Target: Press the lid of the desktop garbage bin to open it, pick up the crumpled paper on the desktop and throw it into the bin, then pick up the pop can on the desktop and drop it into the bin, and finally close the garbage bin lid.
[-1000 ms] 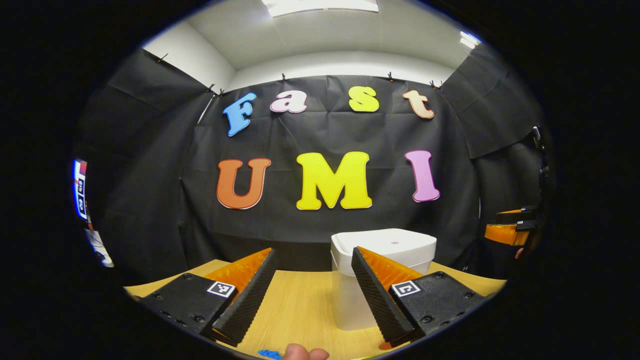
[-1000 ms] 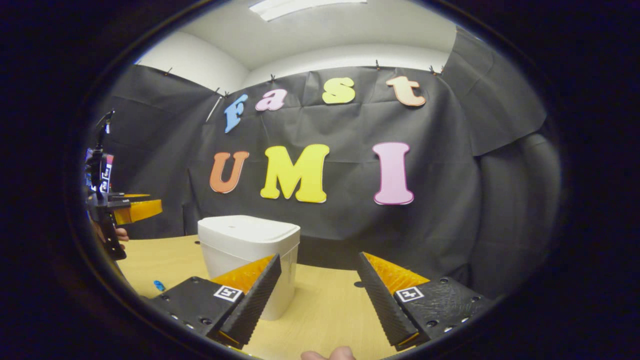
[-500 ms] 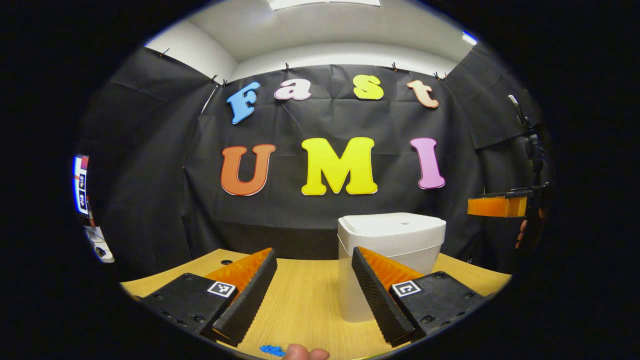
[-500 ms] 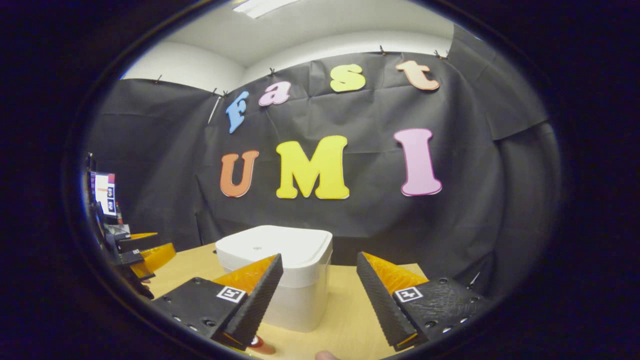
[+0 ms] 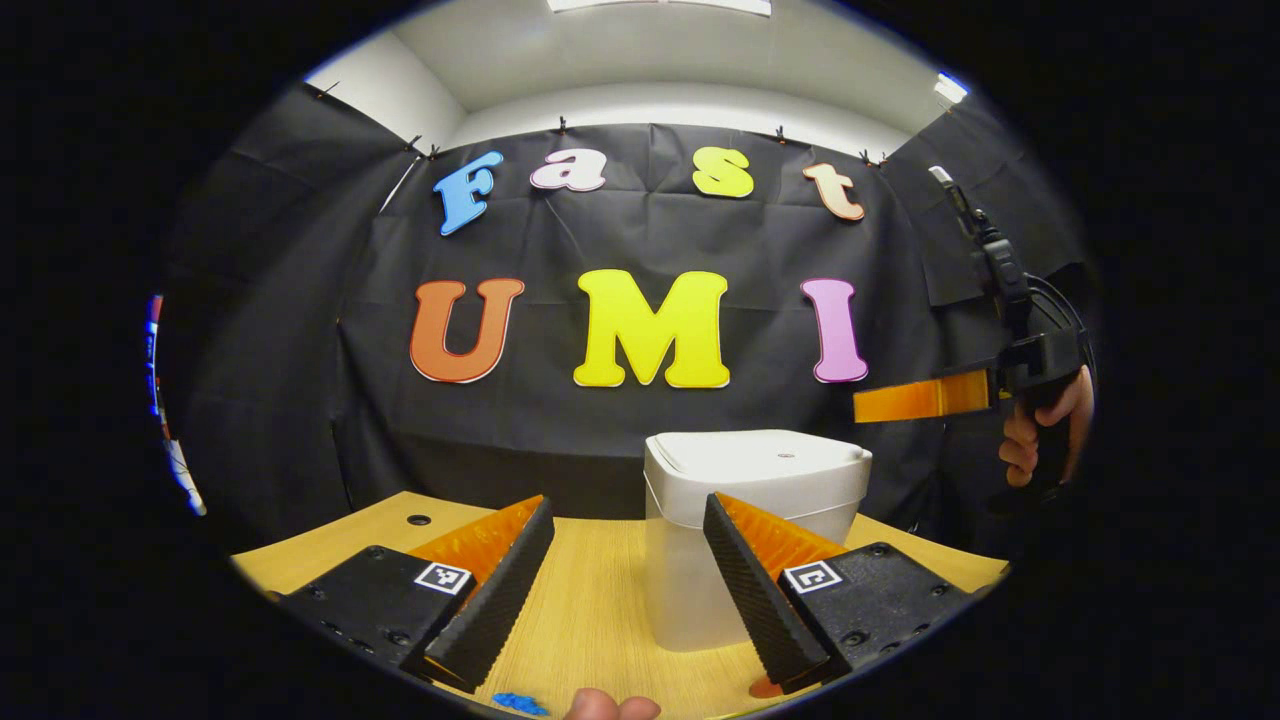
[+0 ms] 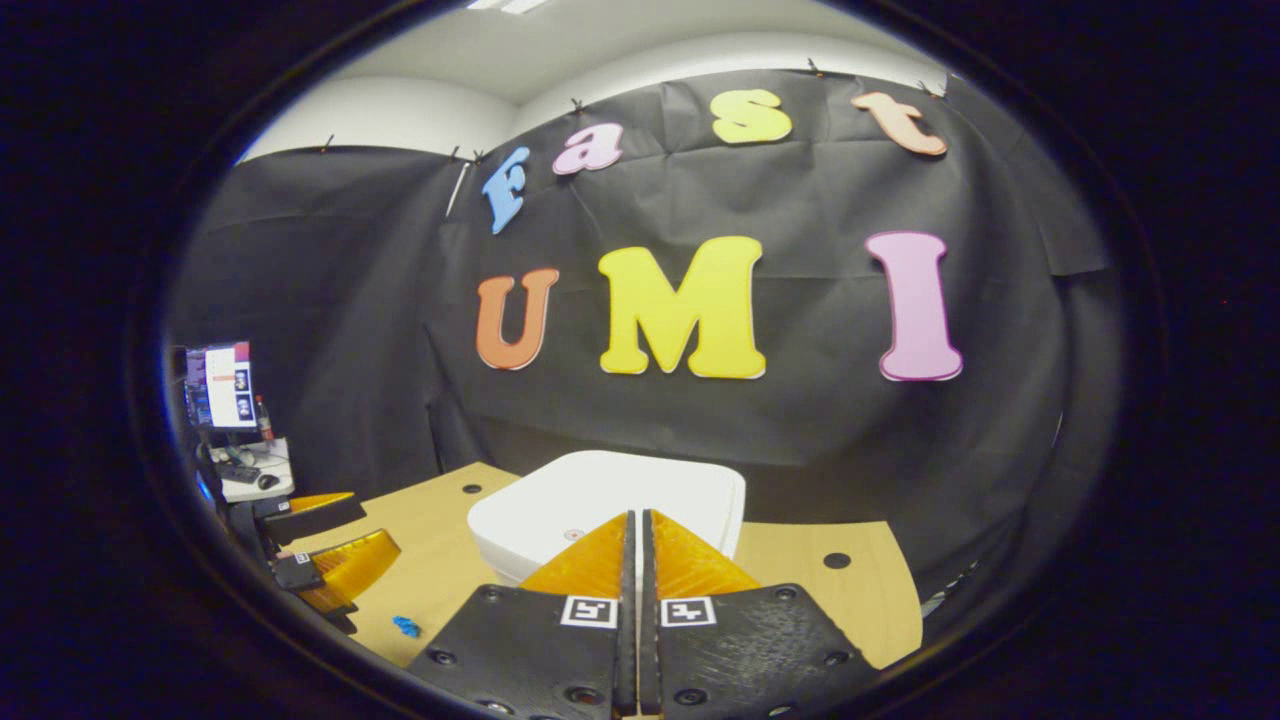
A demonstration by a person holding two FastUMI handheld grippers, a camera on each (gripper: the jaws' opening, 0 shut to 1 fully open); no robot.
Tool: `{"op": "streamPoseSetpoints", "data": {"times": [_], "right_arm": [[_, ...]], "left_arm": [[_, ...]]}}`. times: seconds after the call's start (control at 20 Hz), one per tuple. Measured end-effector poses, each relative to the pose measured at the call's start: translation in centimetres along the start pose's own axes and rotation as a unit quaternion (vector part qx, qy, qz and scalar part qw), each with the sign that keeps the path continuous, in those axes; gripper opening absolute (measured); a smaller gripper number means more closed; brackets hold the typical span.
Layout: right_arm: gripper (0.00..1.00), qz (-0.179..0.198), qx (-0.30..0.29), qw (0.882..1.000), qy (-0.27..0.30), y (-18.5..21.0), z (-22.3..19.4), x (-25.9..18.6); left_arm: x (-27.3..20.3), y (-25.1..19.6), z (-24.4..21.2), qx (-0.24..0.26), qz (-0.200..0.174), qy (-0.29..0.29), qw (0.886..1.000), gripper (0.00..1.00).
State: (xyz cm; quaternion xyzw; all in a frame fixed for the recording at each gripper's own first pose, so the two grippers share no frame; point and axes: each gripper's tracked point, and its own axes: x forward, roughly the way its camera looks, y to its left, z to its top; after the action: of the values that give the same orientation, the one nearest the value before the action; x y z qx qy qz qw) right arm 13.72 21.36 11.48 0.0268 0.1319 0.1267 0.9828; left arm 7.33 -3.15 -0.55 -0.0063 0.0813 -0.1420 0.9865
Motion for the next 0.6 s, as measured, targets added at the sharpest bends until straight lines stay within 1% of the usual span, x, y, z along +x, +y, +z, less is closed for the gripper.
{"op": "streamPoseSetpoints", "data": {"times": [0.2,0.4,0.45,0.5,0.6], "right_arm": [[0.00,0.000,0.000,0.999,0.040,0.2,-2.2,2.7],[0.01,0.007,0.017,0.997,0.073,0.0,-3.4,3.1],[0.01,0.002,0.019,0.997,0.077,0.0,-3.4,2.9],[0.01,-0.006,0.013,0.997,0.075,0.0,-3.1,2.8],[0.01,-0.015,0.005,0.999,0.044,0.1,-1.8,2.7]], "left_arm": [[-1.1,1.6,0.4,0.000,0.010,-0.010,1.000,0.97],[-1.1,2.2,-0.2,0.000,0.009,-0.008,1.000,0.97],[-1.2,2.2,-0.4,-0.002,0.007,-0.006,1.000,0.98],[-1.3,2.1,-0.5,-0.007,0.003,-0.006,1.000,0.98],[-1.4,1.9,-0.6,-0.008,0.001,-0.005,1.000,0.98]]}}
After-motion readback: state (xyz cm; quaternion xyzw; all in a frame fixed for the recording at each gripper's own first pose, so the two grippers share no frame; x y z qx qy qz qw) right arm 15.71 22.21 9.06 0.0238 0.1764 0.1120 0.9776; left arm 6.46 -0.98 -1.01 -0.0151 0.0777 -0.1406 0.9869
